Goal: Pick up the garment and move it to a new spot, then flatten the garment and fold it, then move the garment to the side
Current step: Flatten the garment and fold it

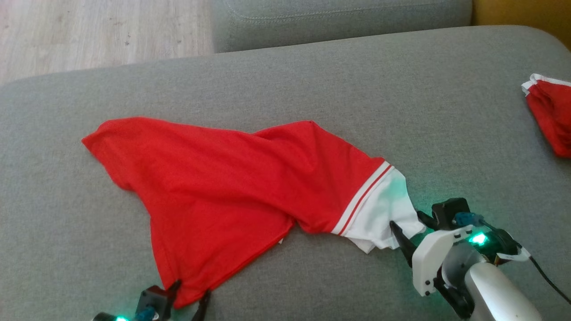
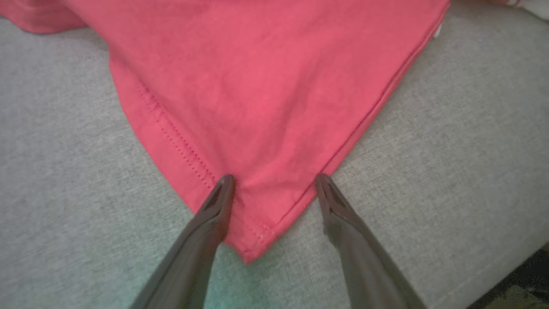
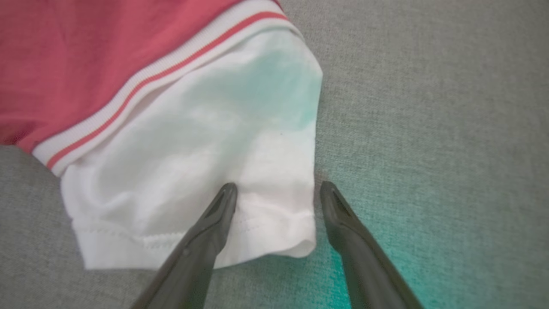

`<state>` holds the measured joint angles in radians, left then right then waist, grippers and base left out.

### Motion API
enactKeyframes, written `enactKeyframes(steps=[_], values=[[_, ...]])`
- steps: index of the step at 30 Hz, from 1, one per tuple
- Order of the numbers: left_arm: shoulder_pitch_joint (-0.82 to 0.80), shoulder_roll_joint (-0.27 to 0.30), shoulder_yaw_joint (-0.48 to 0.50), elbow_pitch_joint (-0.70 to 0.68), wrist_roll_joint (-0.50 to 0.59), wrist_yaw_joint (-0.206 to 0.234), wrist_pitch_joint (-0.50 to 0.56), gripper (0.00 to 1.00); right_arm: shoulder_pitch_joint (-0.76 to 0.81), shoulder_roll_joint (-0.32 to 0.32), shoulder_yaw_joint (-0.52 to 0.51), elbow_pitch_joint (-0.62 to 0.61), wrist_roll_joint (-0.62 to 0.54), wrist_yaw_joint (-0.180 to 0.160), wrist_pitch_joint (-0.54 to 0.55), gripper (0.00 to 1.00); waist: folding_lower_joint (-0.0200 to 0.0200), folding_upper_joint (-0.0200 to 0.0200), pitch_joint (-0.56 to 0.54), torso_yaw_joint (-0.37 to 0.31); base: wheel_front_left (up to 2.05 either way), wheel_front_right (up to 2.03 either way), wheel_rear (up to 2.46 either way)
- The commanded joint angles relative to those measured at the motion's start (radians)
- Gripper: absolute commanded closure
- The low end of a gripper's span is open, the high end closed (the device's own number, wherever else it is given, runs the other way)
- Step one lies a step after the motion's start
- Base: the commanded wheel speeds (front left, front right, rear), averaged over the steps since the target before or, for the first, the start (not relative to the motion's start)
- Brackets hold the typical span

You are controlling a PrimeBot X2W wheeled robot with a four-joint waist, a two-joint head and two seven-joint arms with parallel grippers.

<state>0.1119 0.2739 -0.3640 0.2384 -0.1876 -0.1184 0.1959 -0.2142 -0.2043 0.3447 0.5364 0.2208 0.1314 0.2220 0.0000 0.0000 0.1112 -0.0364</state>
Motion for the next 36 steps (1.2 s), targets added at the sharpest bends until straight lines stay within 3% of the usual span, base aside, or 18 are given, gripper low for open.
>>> enactKeyframes(steps=[1, 14, 15, 16, 17, 18, 22, 25, 28, 32, 34, 36], values=[[0.022, 0.015, 0.007, 0.004, -0.006, -0.009, 0.025, 0.00, 0.006, -0.007, 0.034, -0.003, 0.009, -0.001, 0.018, 0.00, 0.0000, 0.0000, 0.001, 0.000, 0.00, 0.00, 0.00], [0.038, 0.049, 0.002, -0.064, -0.027, 0.009, 0.077, 0.00, 0.004, 0.010, 0.054, -0.012, 0.042, -0.001, 0.043, 0.00, 0.0000, 0.0000, 0.001, 0.006, 0.00, 0.00, 0.00], [0.034, 0.051, 0.002, -0.058, -0.024, 0.012, 0.074, 0.36, 0.001, 0.014, 0.051, -0.011, 0.046, -0.001, 0.040, 0.29, 0.0000, 0.0000, 0.000, 0.006, 0.00, 0.00, 0.00], [0.027, 0.052, 0.005, -0.052, -0.020, 0.019, 0.064, 0.65, -0.003, 0.022, 0.039, -0.007, 0.054, -0.001, 0.033, 0.70, 0.0000, 0.0000, 0.000, 0.006, 0.00, 0.00, 0.00], [0.019, 0.053, 0.007, -0.044, -0.013, 0.025, 0.052, 0.92, -0.007, 0.030, 0.034, -0.003, 0.062, -0.001, 0.030, 1.00, 0.0000, 0.0000, 0.000, 0.005, 0.00, 0.00, 0.00], [0.010, 0.055, 0.006, -0.033, -0.008, 0.026, 0.038, 1.00, -0.010, 0.038, 0.031, 0.003, 0.073, -0.001, 0.028, 1.00, 0.0000, 0.0000, 0.000, 0.004, 0.00, 0.00, 0.00], [-0.039, 0.047, 0.034, 0.013, -0.009, 0.050, -0.060, 1.00, -0.028, 0.073, 0.011, -0.015, 0.179, -0.001, -0.002, 1.00, 0.0000, 0.0000, -0.019, -0.002, 0.00, 0.00, 0.00], [-0.045, 0.045, 0.076, -0.034, -0.041, 0.067, -0.103, 1.00, -0.026, 0.071, -0.016, -0.101, 0.293, -0.001, -0.005, 1.00, 0.0000, 0.0000, -0.039, -0.009, 0.00, 0.00, 0.00], [-0.030, 0.058, 0.129, -0.170, -0.085, 0.079, -0.118, 1.00, -0.007, 0.044, -0.067, -0.257, 0.424, -0.001, 0.024, 1.00, 0.0000, 0.0000, -0.061, -0.016, 0.00, 0.00, 0.00], [-0.001, 0.082, 0.198, -0.450, -0.165, 0.085, -0.072, 1.00, 0.041, 0.000, -0.180, -0.530, 0.577, -0.001, 0.099, 1.00, 0.0000, 0.0000, -0.091, -0.024, 0.00, 0.00, 0.00], [0.006, 0.098, 0.226, -0.603, -0.205, 0.084, -0.033, 1.00, 0.064, -0.005, -0.257, -0.672, 0.643, -0.001, 0.147, 1.00, 0.0000, 0.0000, -0.103, -0.031, 0.00, 0.00, 0.00], [0.004, 0.105, 0.239, -0.676, -0.225, 0.084, -0.013, 1.00, 0.074, 0.001, -0.297, -0.739, 0.678, -0.001, 0.173, 1.00, 0.0000, 0.0000, -0.108, -0.034, 0.00, 0.00, 0.00]])
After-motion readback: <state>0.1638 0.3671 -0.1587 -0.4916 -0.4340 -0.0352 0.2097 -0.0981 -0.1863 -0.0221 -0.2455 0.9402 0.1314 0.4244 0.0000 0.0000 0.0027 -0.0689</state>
